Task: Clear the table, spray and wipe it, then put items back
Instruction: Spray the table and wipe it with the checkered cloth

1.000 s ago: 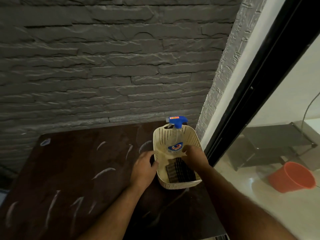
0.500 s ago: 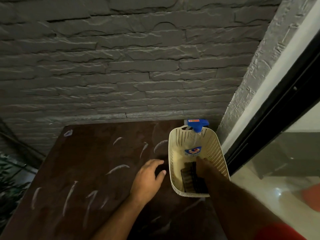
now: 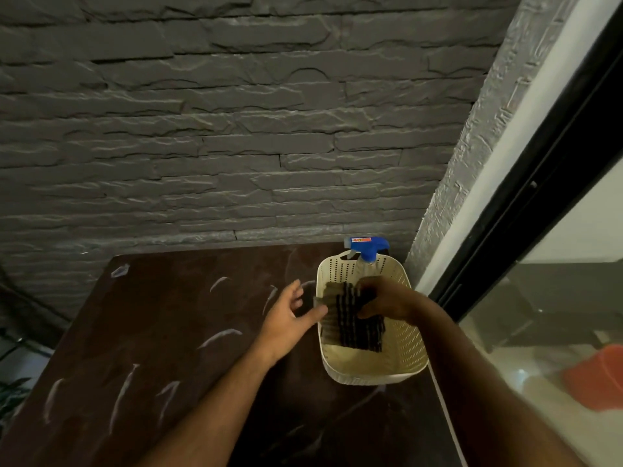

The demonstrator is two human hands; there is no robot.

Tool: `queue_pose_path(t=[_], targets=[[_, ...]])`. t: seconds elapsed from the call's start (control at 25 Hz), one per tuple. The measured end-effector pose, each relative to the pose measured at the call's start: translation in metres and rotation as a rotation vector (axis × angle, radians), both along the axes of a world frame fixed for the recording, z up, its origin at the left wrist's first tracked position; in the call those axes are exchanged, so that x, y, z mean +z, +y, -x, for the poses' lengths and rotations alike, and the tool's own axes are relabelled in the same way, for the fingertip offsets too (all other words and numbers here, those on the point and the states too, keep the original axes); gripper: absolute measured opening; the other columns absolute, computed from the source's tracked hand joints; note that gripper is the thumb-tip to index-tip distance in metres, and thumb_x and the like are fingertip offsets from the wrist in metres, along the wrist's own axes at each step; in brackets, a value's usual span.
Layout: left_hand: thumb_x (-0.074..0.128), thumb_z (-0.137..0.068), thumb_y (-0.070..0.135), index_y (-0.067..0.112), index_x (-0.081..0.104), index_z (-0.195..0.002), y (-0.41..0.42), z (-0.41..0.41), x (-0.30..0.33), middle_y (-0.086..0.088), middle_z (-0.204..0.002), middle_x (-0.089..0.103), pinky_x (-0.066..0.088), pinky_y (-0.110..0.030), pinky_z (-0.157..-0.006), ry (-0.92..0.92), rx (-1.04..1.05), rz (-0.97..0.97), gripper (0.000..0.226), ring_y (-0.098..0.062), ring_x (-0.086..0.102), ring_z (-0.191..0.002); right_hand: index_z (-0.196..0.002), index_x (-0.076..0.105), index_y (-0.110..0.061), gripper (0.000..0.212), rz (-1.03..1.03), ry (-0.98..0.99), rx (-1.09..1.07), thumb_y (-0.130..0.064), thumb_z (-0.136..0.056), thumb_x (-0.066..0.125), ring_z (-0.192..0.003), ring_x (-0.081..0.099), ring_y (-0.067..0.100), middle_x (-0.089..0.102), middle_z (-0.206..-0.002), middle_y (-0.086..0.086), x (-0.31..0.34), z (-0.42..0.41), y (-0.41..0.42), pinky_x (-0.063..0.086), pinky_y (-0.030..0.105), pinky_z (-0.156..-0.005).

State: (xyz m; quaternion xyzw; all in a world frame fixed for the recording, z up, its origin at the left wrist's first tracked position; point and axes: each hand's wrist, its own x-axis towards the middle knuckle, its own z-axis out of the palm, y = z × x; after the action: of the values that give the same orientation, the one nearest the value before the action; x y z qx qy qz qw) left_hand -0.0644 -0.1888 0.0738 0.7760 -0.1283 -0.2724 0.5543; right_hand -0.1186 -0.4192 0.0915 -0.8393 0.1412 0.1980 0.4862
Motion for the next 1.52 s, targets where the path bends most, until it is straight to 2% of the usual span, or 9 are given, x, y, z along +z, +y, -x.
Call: queue_pose_path(t=[0.2, 0.4, 0.48, 0.88, 1.08, 1.2, 1.28, 1.4, 1.52], targets=[[0.065, -0.088, 0.028, 0.009, 0.061, -0.122, -0.004, 0.006, 0.017, -0.013, -0.119, 0.068, 0.049, -0.042, -0.097, 0.417, -0.11, 0.357, 0.039, -0.028, 0.065, -0.111, -0.108, 0.061, -0.007, 0.025, -0.506, -0.187, -0.123, -0.01, -0.085, 0.069, -0.098, 0.069, 0.028, 0.07, -0.102, 0.01, 0.037, 0.009, 0.013, 0.057, 0.038, -0.077], [0.068, -0.087, 0.012, 0.005, 0.068, -0.112, 0.012, 0.007, 0.016, -0.015, -0.104, 0.073, 0.054, -0.048, -0.091, 0.327, 0.156, 0.268, 0.026, -0.029, 0.07, -0.097, -0.113, 0.06, -0.01, 0.035, -0.088, -0.296, -0.744, -0.028, -0.085, 0.07, -0.089, 0.069, 0.023, 0.069, -0.107, 0.012, -0.011, -0.003, -0.004, 0.059, 0.041, -0.078], [0.068, -0.087, 0.012, 0.007, 0.067, -0.112, 0.025, 0.005, 0.018, -0.012, -0.101, 0.074, 0.055, -0.049, -0.09, 0.299, 0.234, 0.273, 0.026, -0.028, 0.071, -0.096, -0.122, 0.054, -0.01, 0.048, -0.026, -0.273, -0.81, -0.023, -0.081, 0.075, -0.092, 0.067, 0.022, 0.067, -0.109, 0.007, -0.031, -0.011, -0.015, 0.058, 0.04, -0.077], [0.058, -0.095, 0.011, 0.012, 0.065, -0.113, 0.075, -0.013, 0.03, -0.008, -0.104, 0.074, 0.056, -0.044, -0.088, 0.219, 0.388, 0.277, 0.019, -0.024, 0.071, -0.096, -0.101, 0.058, -0.028, 0.022, 0.216, -0.337, -0.482, -0.035, -0.083, 0.069, -0.084, 0.068, 0.015, 0.069, -0.089, -0.003, -0.062, -0.039, -0.017, 0.058, 0.041, -0.076], [0.06, -0.094, 0.01, 0.009, 0.065, -0.114, 0.107, -0.025, 0.026, -0.009, -0.103, 0.074, 0.059, -0.036, -0.076, 0.22, 0.477, 0.271, 0.02, -0.022, 0.072, -0.092, -0.088, 0.059, -0.02, 0.026, 0.351, -0.637, -0.501, -0.041, -0.079, 0.072, -0.067, 0.063, 0.02, 0.064, -0.073, 0.003, 0.045, -0.036, 0.02, 0.051, 0.035, -0.061], [0.06, -0.093, 0.01, 0.01, 0.065, -0.112, 0.126, -0.037, 0.021, -0.009, -0.101, 0.074, 0.059, -0.034, -0.072, 0.223, 0.53, 0.282, 0.019, -0.021, 0.072, -0.089, -0.096, 0.055, -0.023, 0.018, -0.199, -0.917, -0.484, -0.023, -0.083, 0.067, -0.08, 0.064, 0.016, 0.061, -0.087, -0.002, 0.157, -0.044, 0.051, 0.056, 0.034, -0.072], [0.061, -0.093, 0.01, 0.009, 0.065, -0.113, 0.14, -0.044, 0.017, -0.009, -0.1, 0.075, 0.058, -0.041, -0.081, 0.234, 0.56, 0.297, 0.02, -0.025, 0.072, -0.092, -0.104, 0.052, -0.025, 0.023, -0.65, -0.884, -0.245, -0.014, -0.084, 0.056, -0.093, 0.069, 0.025, 0.064, -0.101, 0.002, 0.197, -0.062, 0.075, 0.059, 0.039, -0.078], [0.062, -0.092, 0.008, 0.009, 0.066, -0.11, 0.169, -0.054, 0.006, -0.009, -0.098, 0.075, 0.056, -0.047, -0.088, 0.26, 0.6, 0.301, 0.018, -0.027, 0.072, -0.093, -0.121, 0.051, -0.02, 0.043, -0.691, -0.591, 0.01, -0.007, -0.08, 0.056, -0.076, 0.069, 0.027, 0.069, -0.093, 0.014, 0.17, -0.103, 0.137, 0.06, 0.039, -0.071], [0.062, -0.092, 0.007, 0.009, 0.066, -0.108, 0.218, -0.066, -0.012, -0.009, -0.096, 0.075, 0.057, -0.046, -0.085, 0.287, 0.656, 0.283, 0.017, -0.027, 0.072, -0.09, -0.109, 0.06, -0.008, 0.026, -0.549, -0.31, 0.019, -0.007, -0.084, 0.064, -0.06, 0.059, 0.019, 0.06, -0.071, 0.01, 0.086, -0.129, 0.234, 0.053, 0.034, -0.059]])
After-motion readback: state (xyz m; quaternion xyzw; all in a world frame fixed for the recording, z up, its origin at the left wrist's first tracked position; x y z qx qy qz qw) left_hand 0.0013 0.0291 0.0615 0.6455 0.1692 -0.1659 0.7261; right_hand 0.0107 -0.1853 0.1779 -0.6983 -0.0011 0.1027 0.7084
